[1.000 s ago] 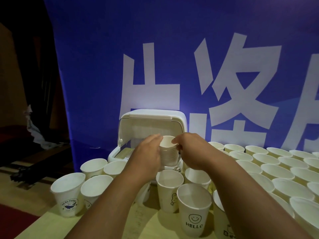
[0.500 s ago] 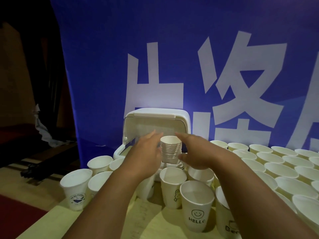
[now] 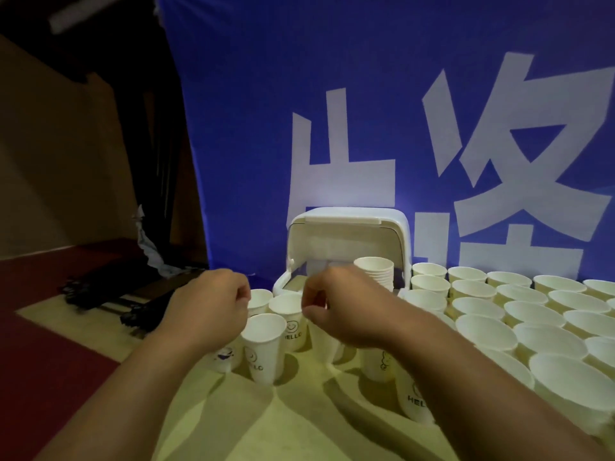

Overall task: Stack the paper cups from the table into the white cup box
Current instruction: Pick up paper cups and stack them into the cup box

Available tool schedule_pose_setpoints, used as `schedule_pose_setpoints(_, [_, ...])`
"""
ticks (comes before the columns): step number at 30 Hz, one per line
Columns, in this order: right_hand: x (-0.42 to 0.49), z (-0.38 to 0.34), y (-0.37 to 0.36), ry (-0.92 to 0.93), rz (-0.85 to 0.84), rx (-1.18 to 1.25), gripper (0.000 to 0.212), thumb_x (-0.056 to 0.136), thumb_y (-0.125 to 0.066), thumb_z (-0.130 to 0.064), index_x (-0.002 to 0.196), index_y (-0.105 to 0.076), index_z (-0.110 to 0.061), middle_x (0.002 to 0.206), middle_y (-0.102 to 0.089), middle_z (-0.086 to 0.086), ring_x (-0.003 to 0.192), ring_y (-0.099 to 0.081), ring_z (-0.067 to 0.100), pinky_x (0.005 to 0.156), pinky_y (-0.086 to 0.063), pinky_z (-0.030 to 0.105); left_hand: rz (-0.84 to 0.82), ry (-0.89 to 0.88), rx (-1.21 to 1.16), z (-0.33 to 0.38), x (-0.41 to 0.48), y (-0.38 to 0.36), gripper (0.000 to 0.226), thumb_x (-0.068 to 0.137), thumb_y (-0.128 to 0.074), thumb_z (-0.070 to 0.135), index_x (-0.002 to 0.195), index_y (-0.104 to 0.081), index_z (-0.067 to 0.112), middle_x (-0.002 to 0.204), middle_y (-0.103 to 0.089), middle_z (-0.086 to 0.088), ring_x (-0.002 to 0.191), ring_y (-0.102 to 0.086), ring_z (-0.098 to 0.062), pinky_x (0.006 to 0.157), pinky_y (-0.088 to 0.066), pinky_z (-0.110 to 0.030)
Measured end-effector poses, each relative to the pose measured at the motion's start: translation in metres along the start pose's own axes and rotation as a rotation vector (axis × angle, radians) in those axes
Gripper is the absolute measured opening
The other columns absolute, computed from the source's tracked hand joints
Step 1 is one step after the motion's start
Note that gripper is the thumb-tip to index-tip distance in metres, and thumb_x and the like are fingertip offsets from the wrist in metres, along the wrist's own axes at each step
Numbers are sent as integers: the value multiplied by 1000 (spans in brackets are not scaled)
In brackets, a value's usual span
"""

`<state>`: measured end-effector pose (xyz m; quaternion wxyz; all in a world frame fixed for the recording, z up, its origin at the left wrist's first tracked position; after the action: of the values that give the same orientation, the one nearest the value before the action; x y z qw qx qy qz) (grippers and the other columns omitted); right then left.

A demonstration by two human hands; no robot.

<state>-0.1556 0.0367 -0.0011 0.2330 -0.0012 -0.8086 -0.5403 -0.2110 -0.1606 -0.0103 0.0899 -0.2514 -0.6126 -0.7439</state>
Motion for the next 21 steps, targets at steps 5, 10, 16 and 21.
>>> schedule_pose_setpoints(5, [3, -19, -54, 66, -51, -17, 41, 96, -62, -23, 136, -58, -28, 141, -51, -6, 126, -50, 15, 104, -43, 31, -83, 43, 14, -23, -14, -9, 11, 96, -58, 34, 90, -67, 33, 90, -67, 15, 79, -61, -5, 68, -55, -29])
schedule_pose_setpoints(10, [3, -14, -78, 86, -111, -32, 41, 97, -56, -15, 137, -57, -25, 138, -56, 1, 124, -52, 19, 104, -45, 36, -162, 37, 4, -28, -22, -24, 12, 97, -59, 28, 88, -67, 29, 91, -65, 10, 80, -60, -7, 67, -52, -29])
schedule_pose_setpoints(16, [5, -8, -80, 66, -85, -35, 21, 94, -59, -10, 109, -71, -19, 108, -63, 3, 96, -59, 19, 78, -50, 26, -111, 32, -23, -22, -27, -23, 15, 101, -57, 25, 87, -60, 30, 88, -60, 11, 75, -57, -7, 57, -38, -23])
schedule_pose_setpoints(21, [5, -10, -33, 67, 82, 7, 19, 99, -54, -26, 92, -70, -16, 91, -65, 0, 81, -57, 15, 75, -51, 35, 48, -32, -108, -8, -23, 5, 17, 102, -53, 27, 85, -56, 31, 81, -59, 9, 72, -56, -8, 55, -36, -25])
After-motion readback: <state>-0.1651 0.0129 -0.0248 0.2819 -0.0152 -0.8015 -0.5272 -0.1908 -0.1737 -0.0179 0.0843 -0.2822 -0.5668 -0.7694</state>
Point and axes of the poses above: each hand's wrist, its own x-axis towards the middle knuckle, its own y-axis out of the back of the hand, z = x × y, the point moved 3 cm from there along x, towards the middle knuckle
